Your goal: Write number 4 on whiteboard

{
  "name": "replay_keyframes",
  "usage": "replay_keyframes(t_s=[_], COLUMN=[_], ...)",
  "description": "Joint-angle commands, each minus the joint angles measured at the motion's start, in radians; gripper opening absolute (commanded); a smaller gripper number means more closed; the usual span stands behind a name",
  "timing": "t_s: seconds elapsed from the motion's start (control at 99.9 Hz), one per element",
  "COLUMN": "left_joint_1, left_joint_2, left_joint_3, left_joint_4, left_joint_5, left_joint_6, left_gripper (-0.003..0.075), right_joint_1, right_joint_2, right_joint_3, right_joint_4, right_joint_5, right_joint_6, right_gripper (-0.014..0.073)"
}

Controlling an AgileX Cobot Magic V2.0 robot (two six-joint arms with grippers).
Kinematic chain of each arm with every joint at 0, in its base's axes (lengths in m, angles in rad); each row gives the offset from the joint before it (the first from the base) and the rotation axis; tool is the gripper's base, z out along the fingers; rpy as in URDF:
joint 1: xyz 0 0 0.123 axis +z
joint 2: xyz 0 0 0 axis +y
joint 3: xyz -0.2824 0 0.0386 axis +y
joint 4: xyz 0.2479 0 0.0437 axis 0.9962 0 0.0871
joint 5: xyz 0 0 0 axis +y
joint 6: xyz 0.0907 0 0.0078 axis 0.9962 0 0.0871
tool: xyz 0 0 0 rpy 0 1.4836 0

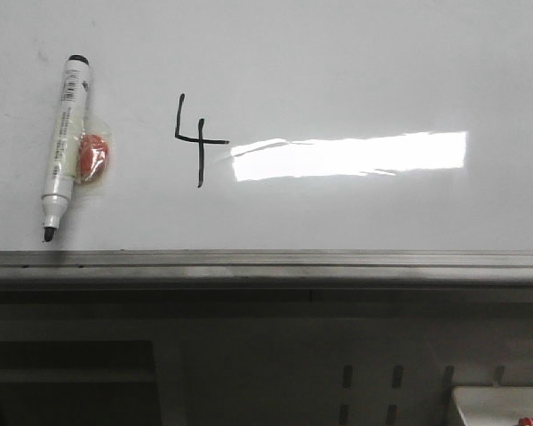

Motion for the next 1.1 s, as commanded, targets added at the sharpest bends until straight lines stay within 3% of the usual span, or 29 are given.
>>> replay_keyframes(t_s=[0.0,0.2,0.31,0.38,0.6,0.7,0.84,0.991,1.091], left_joint_1=[0.002,0.002,0.002,0.002,0.002,0.002,0.002,0.002,0.002], left_joint_2=[-0.025,-0.025,-0.025,-0.025,-0.025,-0.025,-0.025,-0.025,-0.025], left_joint_3=[0.036,0.036,0.036,0.036,0.036,0.036,0.036,0.036,0.036], left_joint_4=[0.000,0.000,0.000,0.000,0.000,0.000,0.000,0.000,0.000], left_joint_5=[-0.043,-0.043,-0.043,-0.043,-0.043,-0.043,-0.043,-0.043,-0.043], left_joint_6=[-0.010,-0.010,-0.010,-0.010,-0.010,-0.010,-0.010,-0.010,-0.010], left_gripper=[-0.0020,-0.0020,-0.0020,-0.0020,-0.0020,-0.0020,-0.0020,-0.0020,-0.0020], right_joint_1=[-0.012,-0.138,-0.280,-0.378,-0.713,-0.813,-0.872,-0.873,-0.873], right_joint_2=[0.010,0.010,0.010,0.010,0.008,0.006,-0.050,-0.112,-0.112], right_joint_3=[-0.021,-0.021,-0.021,-0.021,-0.021,-0.015,0.056,0.178,0.265], right_joint_4=[-0.016,-0.101,-0.248,-0.305,-0.317,-0.332,-0.374,-0.496,-0.498], right_joint_5=[-0.113,-0.219,-0.221,-0.221,-0.212,-0.191,-0.188,-0.204,-0.214], right_joint_6=[-0.010,0.017,0.220,0.283,0.288,0.289,0.338,0.507,0.514], right_gripper=[-0.0064,-0.0064,-0.0064,-0.0064,-0.0064,-0.0064,-0.0064,-0.0064,-0.0064])
